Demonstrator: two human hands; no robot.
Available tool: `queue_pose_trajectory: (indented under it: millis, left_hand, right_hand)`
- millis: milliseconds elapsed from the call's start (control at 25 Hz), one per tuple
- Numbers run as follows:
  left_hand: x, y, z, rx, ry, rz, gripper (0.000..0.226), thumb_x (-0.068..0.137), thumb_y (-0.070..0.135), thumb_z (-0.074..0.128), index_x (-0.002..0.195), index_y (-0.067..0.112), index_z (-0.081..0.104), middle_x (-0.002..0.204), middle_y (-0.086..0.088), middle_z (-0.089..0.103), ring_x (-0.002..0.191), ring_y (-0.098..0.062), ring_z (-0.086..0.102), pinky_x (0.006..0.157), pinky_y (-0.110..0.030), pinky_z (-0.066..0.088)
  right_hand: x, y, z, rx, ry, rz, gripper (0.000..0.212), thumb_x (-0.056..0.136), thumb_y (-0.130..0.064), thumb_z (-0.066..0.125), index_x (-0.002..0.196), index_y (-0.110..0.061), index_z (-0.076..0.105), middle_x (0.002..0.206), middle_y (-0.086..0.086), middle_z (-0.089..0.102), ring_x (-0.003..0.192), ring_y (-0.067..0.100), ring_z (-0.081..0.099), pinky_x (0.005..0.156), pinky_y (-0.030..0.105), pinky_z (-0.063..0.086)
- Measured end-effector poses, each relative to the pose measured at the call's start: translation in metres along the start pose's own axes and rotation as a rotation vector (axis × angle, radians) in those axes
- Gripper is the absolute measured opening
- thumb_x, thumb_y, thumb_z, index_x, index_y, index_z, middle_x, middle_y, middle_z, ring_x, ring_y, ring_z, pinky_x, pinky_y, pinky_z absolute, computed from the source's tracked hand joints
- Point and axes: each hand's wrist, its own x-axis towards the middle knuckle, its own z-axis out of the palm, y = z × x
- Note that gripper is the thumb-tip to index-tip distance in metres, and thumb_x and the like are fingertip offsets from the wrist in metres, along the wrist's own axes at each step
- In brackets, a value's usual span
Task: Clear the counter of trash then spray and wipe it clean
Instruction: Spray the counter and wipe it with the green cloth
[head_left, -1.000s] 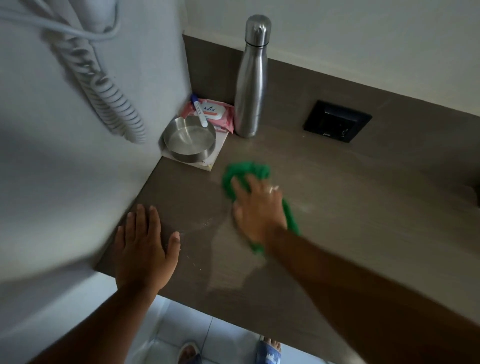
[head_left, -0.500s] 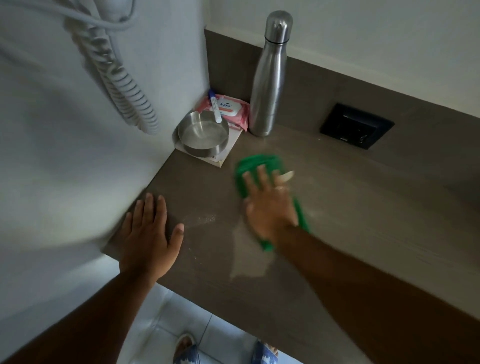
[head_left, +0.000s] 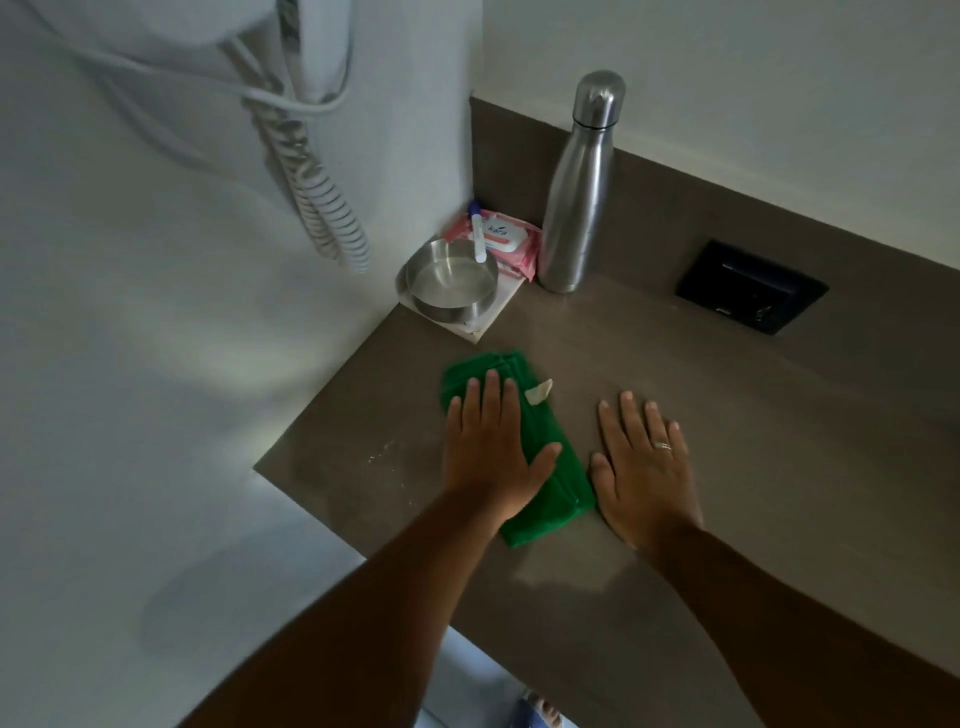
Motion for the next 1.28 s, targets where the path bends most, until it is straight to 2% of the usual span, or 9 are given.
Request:
queue_pose_trajectory:
  millis: [120, 240, 320, 600, 720, 880, 1000, 1120, 1280]
  left_hand:
    - [0.017, -0.052, -0.012, 0.066, 0.029, 0.075, 0.082, 0.089, 0.063, 0.028, 0.153, 0.017, 0.008, 0.162, -0.010, 0.009, 0.149, -0.031, 0.010, 0.118, -0.045, 0.009]
    - [0.010, -0.128, -0.028, 0.057, 0.086, -0.039, 0.068, 0.095, 0.048, 0.035, 0.153, 0.021, 0.012, 0.163, -0.006, 0.010, 0.149, -0.028, 0.011, 0.119, -0.044, 0.016]
    - [0.000, -0.148, -0.033, 0.104, 0.082, -0.097, 0.065, 0.097, 0.040, 0.037, 0.154, 0.017, 0.014, 0.163, -0.008, 0.012, 0.149, -0.029, 0.013, 0.119, -0.042, 0.016]
    - [0.063, -0.108, -0.048, 0.129, 0.085, -0.162, 0.074, 0.091, 0.038, 0.041, 0.152, 0.004, 0.015, 0.159, -0.020, 0.018, 0.146, -0.035, 0.019, 0.118, -0.044, 0.019]
    - [0.080, -0.101, -0.052, 0.124, 0.099, -0.211, 0.079, 0.082, 0.042, 0.045, 0.148, 0.003, 0.025, 0.152, -0.019, 0.032, 0.140, -0.035, 0.029, 0.114, -0.048, 0.026]
    - [0.050, -0.099, -0.046, 0.037, 0.189, -0.174, 0.068, 0.072, 0.038, 0.045, 0.135, 0.013, 0.041, 0.138, -0.011, 0.048, 0.127, -0.029, 0.043, 0.107, -0.046, 0.036]
    - [-0.005, -0.079, -0.015, -0.077, 0.129, -0.026, 0.073, 0.075, 0.038, 0.038, 0.144, 0.016, 0.028, 0.150, -0.009, 0.036, 0.140, -0.030, 0.031, 0.116, -0.045, 0.024]
    - [-0.008, -0.086, -0.007, -0.021, 0.076, 0.148, 0.078, 0.083, 0.043, 0.032, 0.152, 0.013, 0.014, 0.161, -0.010, 0.016, 0.149, -0.031, 0.011, 0.120, -0.040, 0.004]
    - [0.015, -0.082, -0.011, -0.024, 0.152, 0.020, 0.071, 0.093, 0.050, 0.032, 0.152, 0.013, 0.018, 0.161, -0.012, 0.015, 0.148, -0.033, 0.012, 0.121, -0.046, 0.011]
  right_hand:
    - [-0.001, 0.005, -0.002, 0.010, 0.013, -0.009, 0.064, 0.096, -0.049, 0.016, 0.155, -0.024, 0.013, 0.163, 0.008, 0.013, 0.149, 0.029, 0.012, 0.120, 0.046, 0.011]
    - [-0.001, 0.005, -0.004, 0.003, 0.020, -0.006, 0.064, 0.097, -0.049, 0.017, 0.154, -0.021, 0.014, 0.162, 0.010, 0.015, 0.149, 0.031, 0.014, 0.120, 0.049, 0.014]
    - [0.001, 0.002, -0.005, 0.005, 0.001, -0.006, 0.065, 0.097, -0.050, 0.018, 0.155, -0.020, 0.013, 0.162, 0.011, 0.013, 0.149, 0.032, 0.013, 0.120, 0.050, 0.015]
    - [0.002, 0.004, 0.002, -0.020, 0.015, -0.005, 0.068, 0.095, -0.053, 0.015, 0.154, -0.020, 0.012, 0.162, 0.011, 0.013, 0.149, 0.032, 0.013, 0.120, 0.050, 0.014]
    - [0.002, 0.003, 0.005, -0.018, 0.036, 0.002, 0.068, 0.094, -0.051, 0.019, 0.154, -0.020, 0.015, 0.162, 0.010, 0.016, 0.148, 0.031, 0.015, 0.119, 0.050, 0.016]
    - [0.001, 0.001, 0.001, -0.035, 0.028, 0.000, 0.069, 0.094, -0.051, 0.020, 0.154, -0.017, 0.017, 0.161, 0.013, 0.017, 0.148, 0.033, 0.017, 0.119, 0.052, 0.017]
    - [0.001, 0.000, -0.003, -0.037, 0.012, 0.001, 0.070, 0.093, -0.051, 0.020, 0.154, -0.016, 0.017, 0.161, 0.014, 0.017, 0.148, 0.034, 0.018, 0.118, 0.053, 0.018]
    - [0.000, 0.000, 0.000, -0.031, 0.008, -0.001, 0.070, 0.093, -0.053, 0.019, 0.154, -0.018, 0.017, 0.161, 0.013, 0.017, 0.148, 0.034, 0.017, 0.118, 0.053, 0.018]
    - [0.001, 0.000, 0.001, -0.011, 0.022, 0.009, 0.069, 0.094, -0.052, 0.020, 0.154, -0.019, 0.016, 0.162, 0.012, 0.017, 0.148, 0.033, 0.016, 0.119, 0.052, 0.015]
